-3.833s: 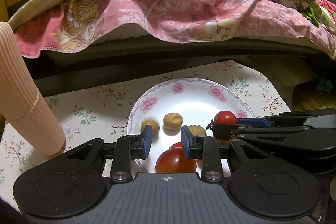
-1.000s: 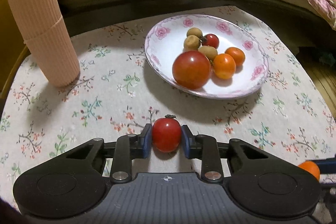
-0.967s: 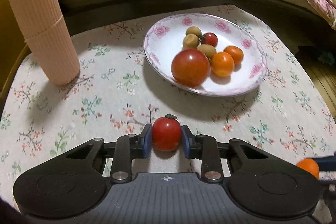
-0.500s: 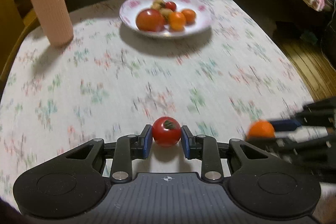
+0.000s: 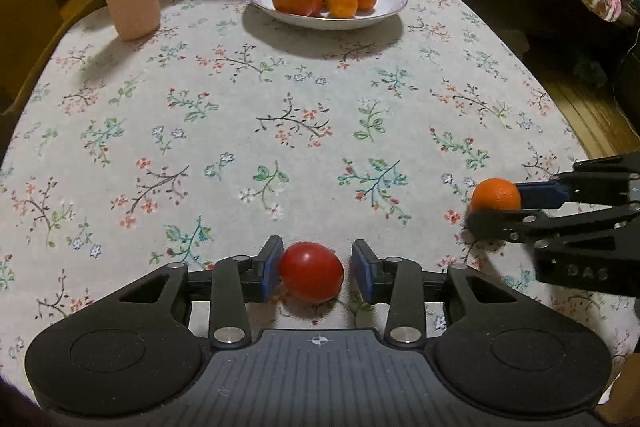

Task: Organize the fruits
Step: 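Lift and hold the tangerine and red tomato in both tools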

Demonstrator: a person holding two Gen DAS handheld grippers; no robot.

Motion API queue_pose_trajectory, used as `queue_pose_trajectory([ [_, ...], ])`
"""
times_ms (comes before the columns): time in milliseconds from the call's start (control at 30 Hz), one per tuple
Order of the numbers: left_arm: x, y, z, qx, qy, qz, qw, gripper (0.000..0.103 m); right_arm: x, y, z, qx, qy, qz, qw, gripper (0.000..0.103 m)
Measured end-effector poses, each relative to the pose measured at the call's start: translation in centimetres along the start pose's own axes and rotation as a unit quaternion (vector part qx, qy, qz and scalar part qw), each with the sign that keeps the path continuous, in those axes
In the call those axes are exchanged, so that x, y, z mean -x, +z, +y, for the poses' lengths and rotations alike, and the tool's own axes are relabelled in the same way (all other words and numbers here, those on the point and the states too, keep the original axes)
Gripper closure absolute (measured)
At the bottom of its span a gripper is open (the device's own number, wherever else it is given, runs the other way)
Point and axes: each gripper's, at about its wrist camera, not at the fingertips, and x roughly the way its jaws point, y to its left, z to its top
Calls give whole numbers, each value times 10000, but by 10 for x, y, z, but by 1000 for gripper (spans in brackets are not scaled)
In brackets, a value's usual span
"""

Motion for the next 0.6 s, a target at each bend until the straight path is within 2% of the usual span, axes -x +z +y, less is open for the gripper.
queue_pose_trajectory([
  [133,7,-5,1,70,-12,-64,10000,50,4,-5,-3,-114,48,-65,9999,66],
  [233,9,-8,4,157,1,-63,9999,48,5,-6,-6,-172,30,-80,9998,58],
  [600,7,-9,5,235,83,-110,9996,43,3,-6,-3,-117,34,-139,9998,57],
])
